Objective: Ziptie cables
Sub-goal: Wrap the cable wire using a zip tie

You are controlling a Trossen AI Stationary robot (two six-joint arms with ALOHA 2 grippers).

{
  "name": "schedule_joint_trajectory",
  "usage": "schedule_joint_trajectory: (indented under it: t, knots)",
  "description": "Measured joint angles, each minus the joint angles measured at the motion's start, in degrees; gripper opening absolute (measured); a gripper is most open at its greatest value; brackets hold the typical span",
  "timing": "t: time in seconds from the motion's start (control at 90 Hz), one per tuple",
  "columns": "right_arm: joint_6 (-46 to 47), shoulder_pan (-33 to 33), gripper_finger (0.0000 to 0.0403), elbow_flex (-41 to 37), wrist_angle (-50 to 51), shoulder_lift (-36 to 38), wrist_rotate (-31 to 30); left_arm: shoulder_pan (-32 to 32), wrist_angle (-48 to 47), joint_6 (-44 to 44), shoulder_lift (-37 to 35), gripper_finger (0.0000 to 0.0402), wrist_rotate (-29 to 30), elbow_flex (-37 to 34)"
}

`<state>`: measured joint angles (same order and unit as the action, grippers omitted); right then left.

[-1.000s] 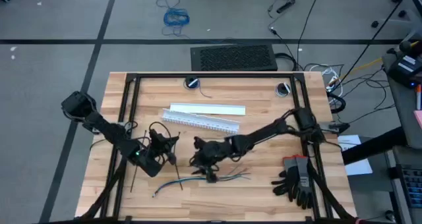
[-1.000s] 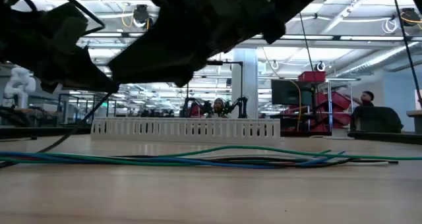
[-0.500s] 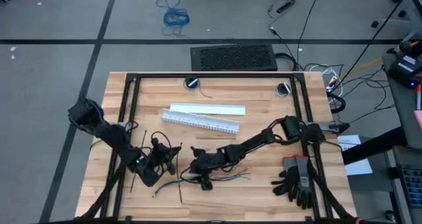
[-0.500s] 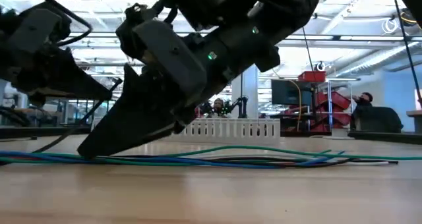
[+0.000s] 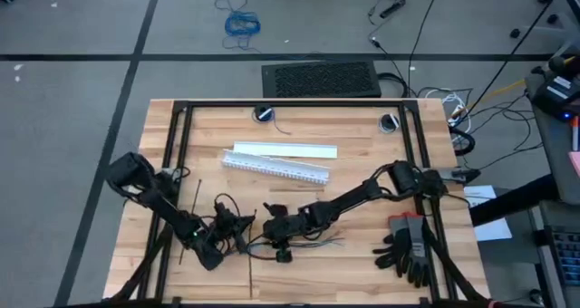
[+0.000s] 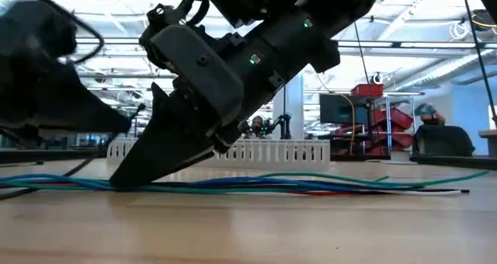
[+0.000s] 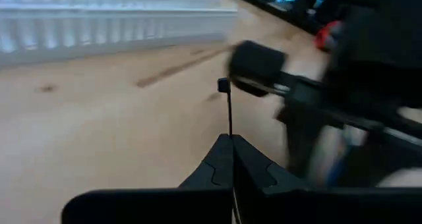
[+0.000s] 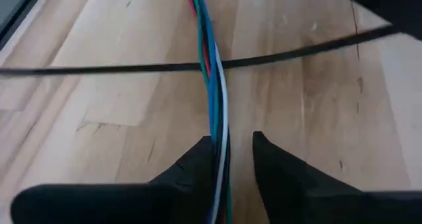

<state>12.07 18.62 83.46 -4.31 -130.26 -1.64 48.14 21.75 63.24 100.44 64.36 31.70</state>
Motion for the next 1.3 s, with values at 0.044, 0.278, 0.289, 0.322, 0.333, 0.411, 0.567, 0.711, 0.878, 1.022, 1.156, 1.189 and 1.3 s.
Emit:
schedule_joint_trajectory:
  t: [0.044, 0.278, 0.289, 0.322, 0.333, 0.411, 0.567, 0.711, 0.878, 1.022, 1.156, 1.189, 1.3]
  knots:
    - [-0.7, 0.8, 0.0096, -0.2, 0.1, 0.8, -0.1, 0.7, -0.1, -1.6, 0.0, 0.0, 1.0, 1.0]
    - [-12.3, 7.9, 0.0102, 1.6, -2.0, 4.3, -13.6, 2.8, -0.5, -5.5, 0.0, 0.0, 3.9, 2.5]
    - [-13.2, 8.1, 0.0103, 1.9, -1.9, 4.2, -14.3, 2.9, -0.6, -5.4, 0.0, 0.0, 3.9, 2.5]
    - [-15.7, 8.9, 0.0107, 2.8, -1.5, 3.8, -16.1, 3.2, -0.8, -5.2, 0.0, 0.0, 4.0, 2.5]
    - [-16.5, 9.2, 0.0109, 3.2, -1.5, 3.6, -16.5, 3.3, -0.8, -5.1, 0.0, 0.0, 4.1, 2.5]
    - [-20.2, 11.0, 0.0121, 5.8, -1.5, 2.8, -18.8, 3.8, -0.6, -4.6, 0.0, 0.0, 5.0, 2.5]
    - [-21.8, 13.2, 0.0139, 11.6, -1.7, 0.6, -21.0, 5.1, 0.3, -2.1, 0.3, 0.0, 5.9, 2.5]
    - [-20.7, 14.9, 0.014, 18.2, 3.3, -1.1, -22.4, 6.7, 0.5, -1.6, 0.3, 0.0, 5.7, 2.5]
    - [-19.7, 16.1, 0.0138, 24.6, 4.9, -4.5, -21.7, 7.4, 0.2, -1.0, 0.3, 0.0, 2.7, 2.5]
    - [-19.0, 15.9, 0.0138, 32.1, 6.9, -10.0, -20.4, 7.9, 0.3, -1.0, 0.3, 0.0, 1.0, 2.5]
    - [-18.3, 16.1, 0.0138, 41.1, 11.4, -16.4, -19.2, 8.0, 0.2, -0.9, 0.3, 0.0, 1.3, 2.5]
    - [-18.3, 16.3, 0.0138, 43.4, 13.1, -18.0, -19.2, 8.0, 0.2, -0.7, 0.3, 0.0, 1.3, 2.5]
    - [-18.3, 16.8, 0.0137, 49.9, 16.9, -21.6, -19.2, 7.9, 0.2, -0.6, 0.3, 0.0, 2.0, 2.5]
